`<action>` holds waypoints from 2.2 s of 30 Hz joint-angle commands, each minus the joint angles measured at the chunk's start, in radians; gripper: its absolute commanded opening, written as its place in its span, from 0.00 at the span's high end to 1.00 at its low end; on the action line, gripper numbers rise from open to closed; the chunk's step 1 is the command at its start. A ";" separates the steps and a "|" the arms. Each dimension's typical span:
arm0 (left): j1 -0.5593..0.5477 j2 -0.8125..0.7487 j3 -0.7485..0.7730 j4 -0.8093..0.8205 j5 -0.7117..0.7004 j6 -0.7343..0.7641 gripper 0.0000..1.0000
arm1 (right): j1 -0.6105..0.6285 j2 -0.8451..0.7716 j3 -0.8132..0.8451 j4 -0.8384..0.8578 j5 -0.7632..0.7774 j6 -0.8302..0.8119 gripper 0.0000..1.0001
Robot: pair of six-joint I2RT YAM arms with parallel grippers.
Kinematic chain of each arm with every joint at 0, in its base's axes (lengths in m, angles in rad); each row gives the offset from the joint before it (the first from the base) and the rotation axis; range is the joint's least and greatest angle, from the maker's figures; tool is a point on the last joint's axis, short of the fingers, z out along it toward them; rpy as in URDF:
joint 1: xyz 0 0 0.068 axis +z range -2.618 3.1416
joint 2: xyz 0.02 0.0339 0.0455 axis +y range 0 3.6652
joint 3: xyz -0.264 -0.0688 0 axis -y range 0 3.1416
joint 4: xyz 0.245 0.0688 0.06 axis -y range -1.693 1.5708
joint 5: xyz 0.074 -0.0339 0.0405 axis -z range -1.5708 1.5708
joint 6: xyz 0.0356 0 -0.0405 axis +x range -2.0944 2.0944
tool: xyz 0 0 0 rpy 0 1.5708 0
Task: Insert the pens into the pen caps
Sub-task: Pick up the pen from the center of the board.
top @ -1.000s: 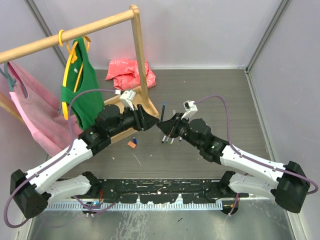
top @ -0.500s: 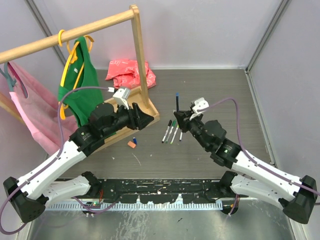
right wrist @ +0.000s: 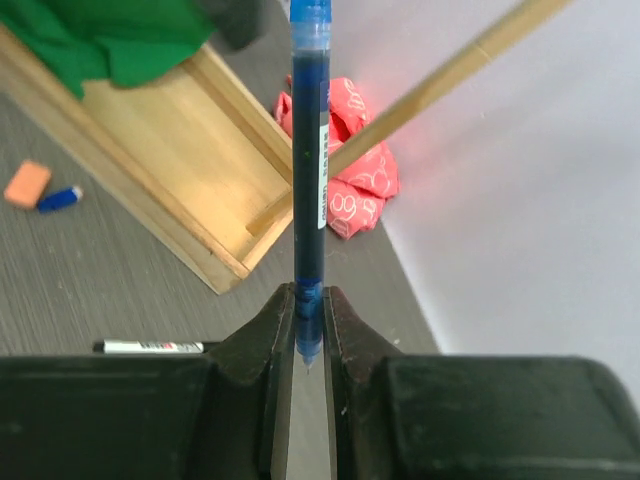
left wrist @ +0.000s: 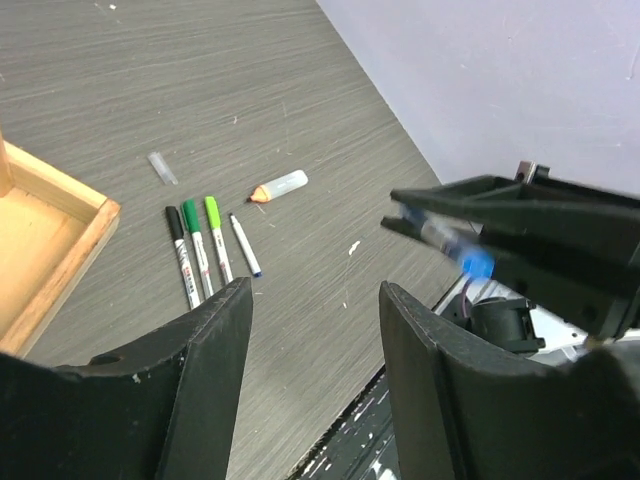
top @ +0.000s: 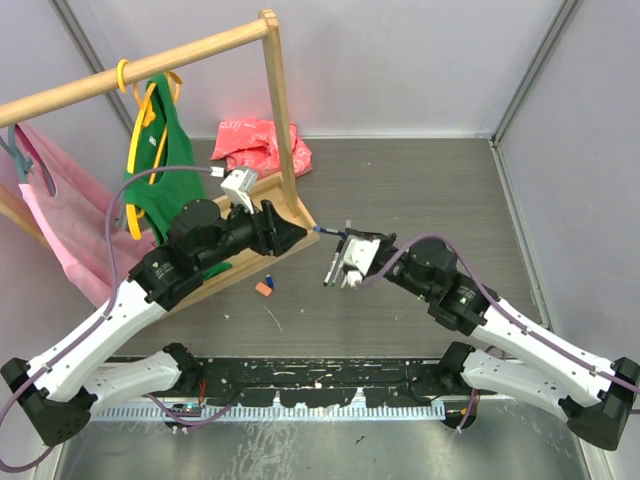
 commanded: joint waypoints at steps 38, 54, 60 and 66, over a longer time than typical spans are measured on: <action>-0.001 0.166 0.140 -0.019 0.309 0.008 0.47 | 0.002 0.109 0.167 -0.184 -0.134 -1.249 1.00; 0.000 0.246 0.173 0.035 0.371 -0.013 0.64 | 0.035 0.108 0.215 -0.275 -0.156 -1.268 1.00; 0.000 0.256 0.173 0.035 0.374 -0.011 0.69 | 0.053 0.118 0.223 -0.283 -0.160 -1.271 1.00; -0.001 0.266 0.173 0.033 0.374 -0.010 0.83 | 0.054 0.118 0.212 -0.273 -0.160 -1.272 1.00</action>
